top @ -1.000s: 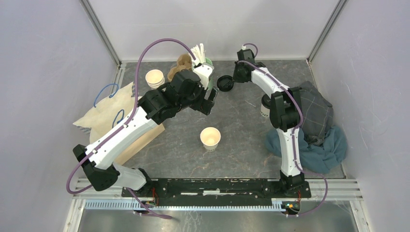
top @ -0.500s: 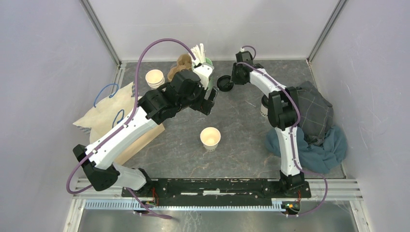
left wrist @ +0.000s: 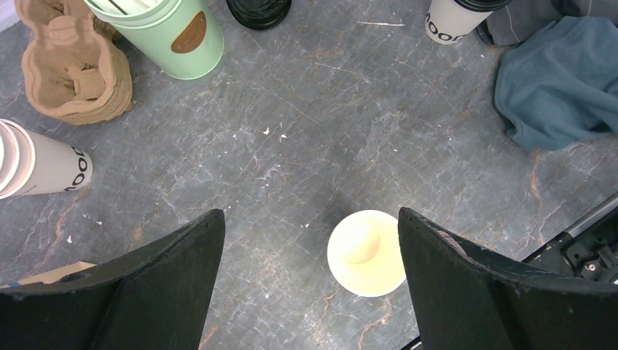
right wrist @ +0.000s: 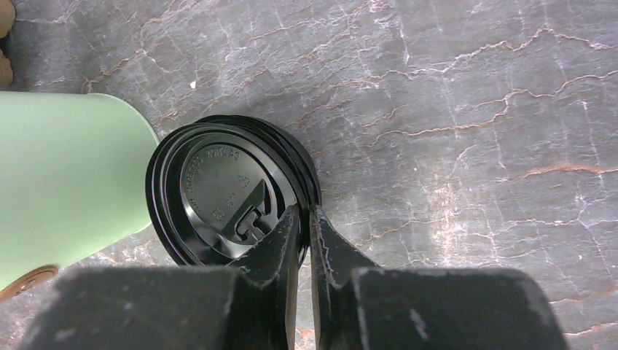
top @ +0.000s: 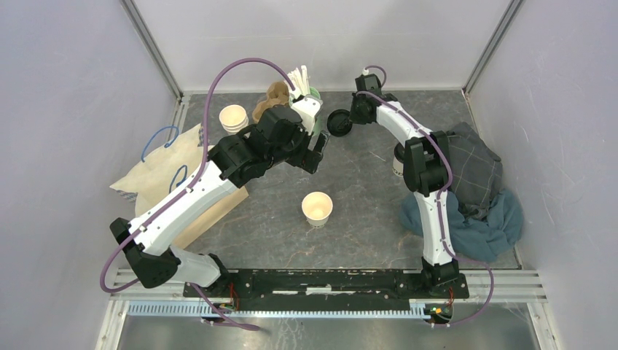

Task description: Pack the takeout coffee

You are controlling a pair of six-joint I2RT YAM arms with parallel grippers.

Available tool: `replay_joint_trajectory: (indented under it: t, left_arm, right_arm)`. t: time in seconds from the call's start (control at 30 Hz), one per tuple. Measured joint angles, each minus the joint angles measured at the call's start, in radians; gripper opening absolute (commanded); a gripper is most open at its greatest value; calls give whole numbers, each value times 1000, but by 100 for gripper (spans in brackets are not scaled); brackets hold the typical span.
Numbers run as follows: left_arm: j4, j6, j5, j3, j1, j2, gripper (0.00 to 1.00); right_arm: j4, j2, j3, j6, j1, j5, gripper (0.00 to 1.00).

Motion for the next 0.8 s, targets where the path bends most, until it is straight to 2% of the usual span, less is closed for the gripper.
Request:
replay_joint_trajectory:
  t: [0.17,0.3,0.53,0.8]
  left_arm:
    - [0,0,1,0,0,0,94]
    - [0,0,17,0,0,-1,94]
    - [-1,-4,72,3,0,-1,95]
    - [0,-85,157,27,23,-1,95]
  right_arm:
    - [-22,-1,3,-4,-2,7,17]
    - [-46,-16,2,-16,-6,8,17]
    - [-60,-138,-51,-38,-15,-40,3]
    - [-107,-388,-226,-107,-21,-178,0]
